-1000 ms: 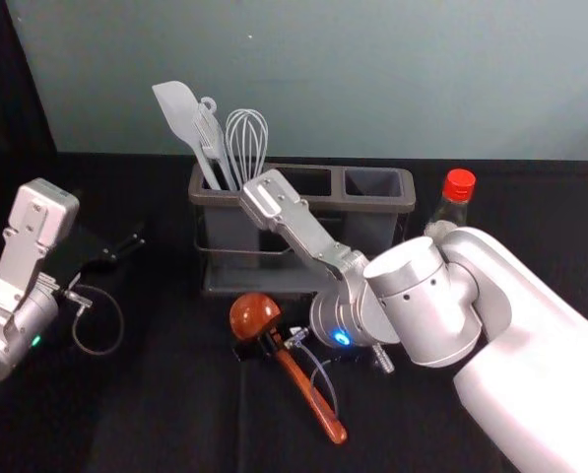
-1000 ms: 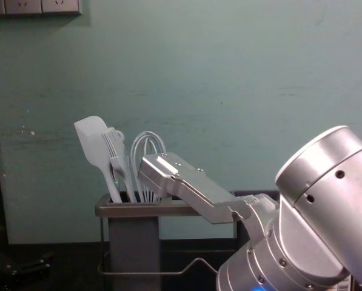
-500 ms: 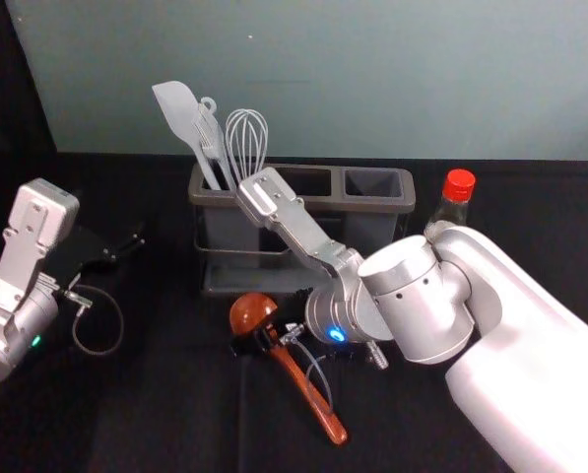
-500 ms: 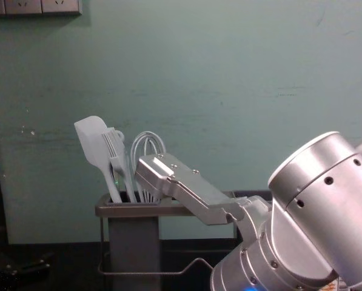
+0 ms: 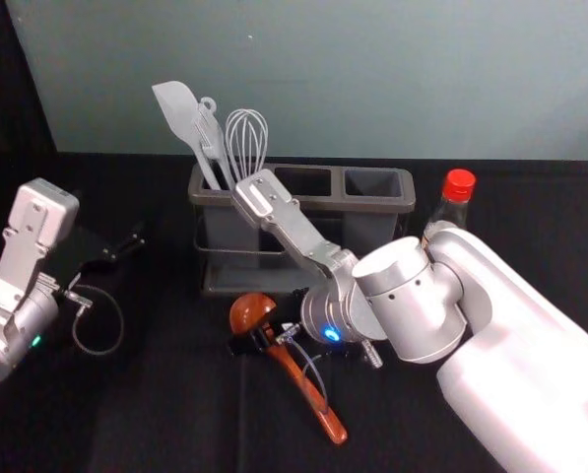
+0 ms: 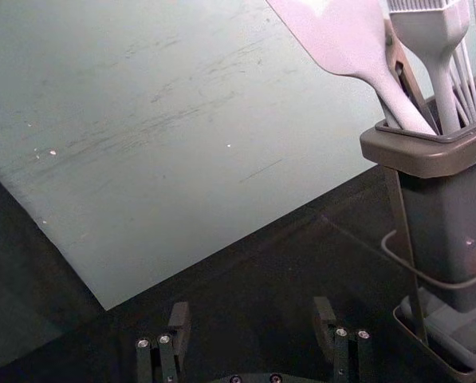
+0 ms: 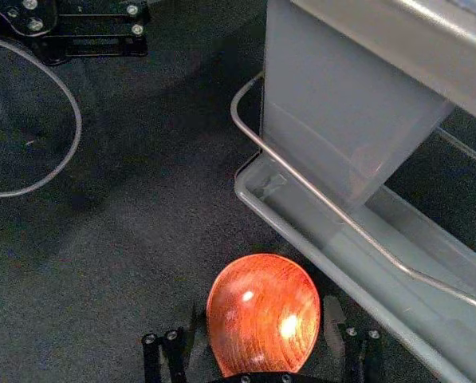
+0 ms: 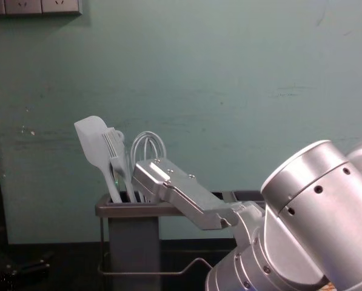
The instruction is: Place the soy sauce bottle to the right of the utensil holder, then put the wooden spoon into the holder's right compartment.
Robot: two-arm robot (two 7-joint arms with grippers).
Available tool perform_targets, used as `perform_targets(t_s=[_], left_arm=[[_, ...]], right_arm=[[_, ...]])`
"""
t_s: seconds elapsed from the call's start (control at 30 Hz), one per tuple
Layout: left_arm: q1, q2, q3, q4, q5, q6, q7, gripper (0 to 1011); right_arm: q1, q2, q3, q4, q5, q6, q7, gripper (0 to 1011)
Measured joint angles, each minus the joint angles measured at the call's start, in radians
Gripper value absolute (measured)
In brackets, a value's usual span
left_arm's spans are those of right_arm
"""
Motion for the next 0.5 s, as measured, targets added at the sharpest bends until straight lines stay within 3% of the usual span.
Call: perform_targets(t_s=[0.5], left_arm=[[0.000, 0.000, 0.000, 0.000, 0.000, 0.000, 0.000, 1005]], right_arm=[[-0.002, -0.006, 0.006, 0.011, -0.012, -0.008, 0.013, 1000]])
